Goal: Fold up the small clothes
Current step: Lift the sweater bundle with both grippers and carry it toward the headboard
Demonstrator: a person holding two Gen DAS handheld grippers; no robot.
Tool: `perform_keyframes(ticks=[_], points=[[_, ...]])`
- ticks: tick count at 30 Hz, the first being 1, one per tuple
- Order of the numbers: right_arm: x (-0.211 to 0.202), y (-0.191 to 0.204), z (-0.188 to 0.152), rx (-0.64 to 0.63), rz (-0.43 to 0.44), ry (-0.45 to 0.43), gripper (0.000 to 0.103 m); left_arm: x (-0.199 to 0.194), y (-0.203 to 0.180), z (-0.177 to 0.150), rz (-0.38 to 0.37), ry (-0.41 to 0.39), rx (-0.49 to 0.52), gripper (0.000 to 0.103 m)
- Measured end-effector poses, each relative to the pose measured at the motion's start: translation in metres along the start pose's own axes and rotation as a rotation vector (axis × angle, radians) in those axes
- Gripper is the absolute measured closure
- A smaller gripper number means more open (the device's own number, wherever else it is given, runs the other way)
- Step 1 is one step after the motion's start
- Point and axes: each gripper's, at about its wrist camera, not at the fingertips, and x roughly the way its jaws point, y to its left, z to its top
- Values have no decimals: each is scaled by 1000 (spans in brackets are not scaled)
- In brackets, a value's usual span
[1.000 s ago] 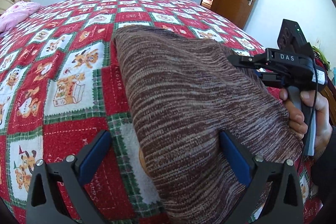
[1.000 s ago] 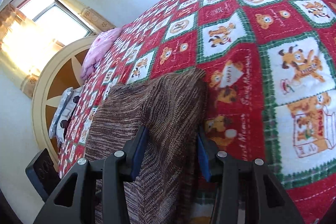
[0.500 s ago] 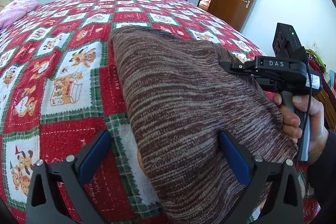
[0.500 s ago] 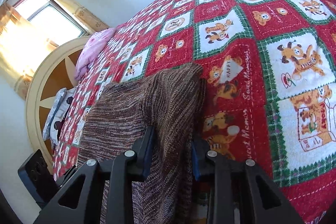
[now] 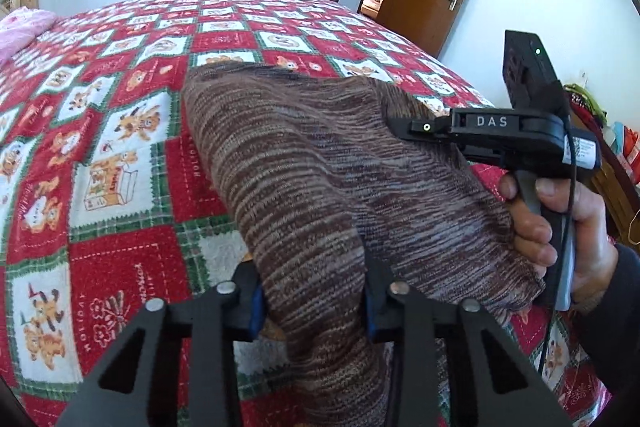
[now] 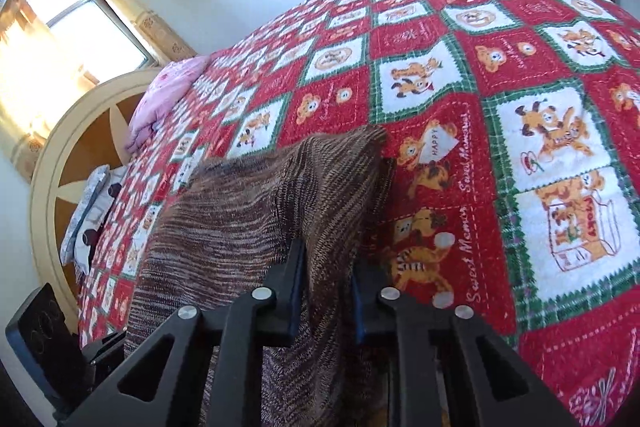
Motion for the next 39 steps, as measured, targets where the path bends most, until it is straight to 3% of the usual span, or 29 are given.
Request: perform_keyframes(ticks=[8,15,39], points=[[-36,32,-11,-22,82,-48,87,-37,-10,-1,11,-25,48,73],[-40,64,-33,-39,158,-21,87,-76,-4,-17,62,-24,59,73],[5,234,-86,-173,378,80,87,-192,75,-79,260,-121,-98,73]])
